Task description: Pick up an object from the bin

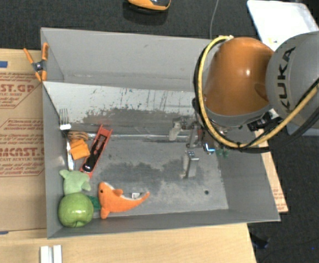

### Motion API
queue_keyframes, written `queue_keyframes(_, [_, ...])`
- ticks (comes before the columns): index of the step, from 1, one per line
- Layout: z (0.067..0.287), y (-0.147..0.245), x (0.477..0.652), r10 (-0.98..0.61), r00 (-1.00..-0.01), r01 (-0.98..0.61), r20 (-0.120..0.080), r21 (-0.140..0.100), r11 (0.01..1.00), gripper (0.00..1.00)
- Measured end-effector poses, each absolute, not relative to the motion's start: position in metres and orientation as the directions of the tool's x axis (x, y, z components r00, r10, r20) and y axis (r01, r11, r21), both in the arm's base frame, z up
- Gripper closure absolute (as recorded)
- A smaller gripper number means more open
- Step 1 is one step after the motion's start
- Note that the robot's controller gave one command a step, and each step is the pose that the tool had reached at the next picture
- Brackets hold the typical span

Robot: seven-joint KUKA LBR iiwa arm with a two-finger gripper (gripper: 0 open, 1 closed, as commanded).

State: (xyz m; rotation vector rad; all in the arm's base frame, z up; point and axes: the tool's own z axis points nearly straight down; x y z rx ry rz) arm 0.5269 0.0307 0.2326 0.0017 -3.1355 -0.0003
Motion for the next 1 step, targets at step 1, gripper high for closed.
queue_keyframes(1, [0.2365, 0.0307, 0.5276, -0.001, -1.0, -0.001, 0.0, 0.0, 1.0, 0.0])
